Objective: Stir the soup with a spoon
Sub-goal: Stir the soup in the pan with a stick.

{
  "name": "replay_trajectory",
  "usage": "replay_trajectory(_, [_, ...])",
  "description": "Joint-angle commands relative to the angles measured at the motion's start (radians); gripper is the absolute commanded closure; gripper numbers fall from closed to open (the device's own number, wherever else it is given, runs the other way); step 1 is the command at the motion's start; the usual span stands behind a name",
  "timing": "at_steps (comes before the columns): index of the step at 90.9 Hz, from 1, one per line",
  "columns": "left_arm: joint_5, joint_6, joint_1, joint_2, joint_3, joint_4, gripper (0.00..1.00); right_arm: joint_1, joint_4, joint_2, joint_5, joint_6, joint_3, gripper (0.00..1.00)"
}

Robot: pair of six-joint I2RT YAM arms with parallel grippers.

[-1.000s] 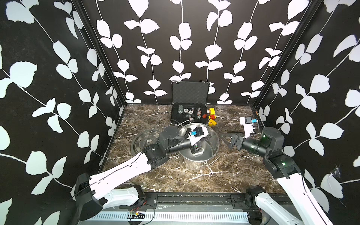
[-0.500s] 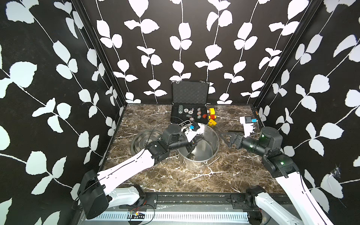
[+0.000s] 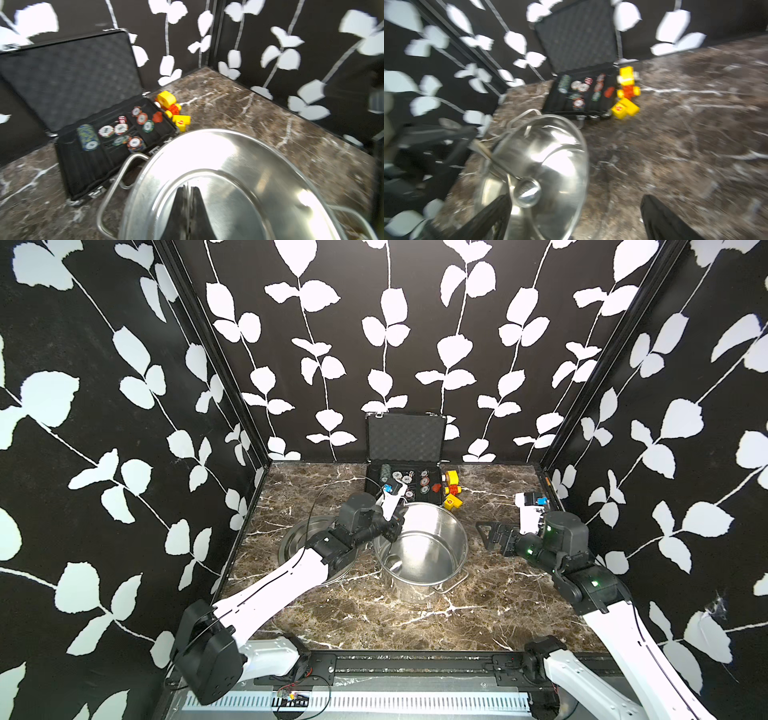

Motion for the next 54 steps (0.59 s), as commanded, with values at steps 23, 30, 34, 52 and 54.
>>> replay_trajectory(23, [0.032, 0.073, 0.005, 0.218, 0.159, 0.253, 1.0, 0.005, -0.049, -0.011, 0.166, -0.023, -0.012, 0.01])
replay_trajectory(30, [0.097, 0.059, 0.004, 0.272, 0.189, 0.31, 1.0, 0.005, -0.049, -0.018, 0.175, -0.02, -0.019, 0.01])
replay_trajectory(34, [0.13, 0.045, 0.001, 0.301, 0.202, 0.347, 1.0, 0.005, -0.05, -0.019, 0.178, -0.02, -0.018, 0.01])
replay_trajectory(52, [0.218, 0.058, -0.05, 0.392, 0.27, 0.412, 1.0, 0.005, -0.061, -0.01, 0.171, -0.013, -0.01, 0.01])
replay_trajectory(54, [0.224, 0.062, -0.058, 0.398, 0.276, 0.415, 1.0, 0.005, -0.061, -0.01, 0.172, -0.013, -0.01, 0.01])
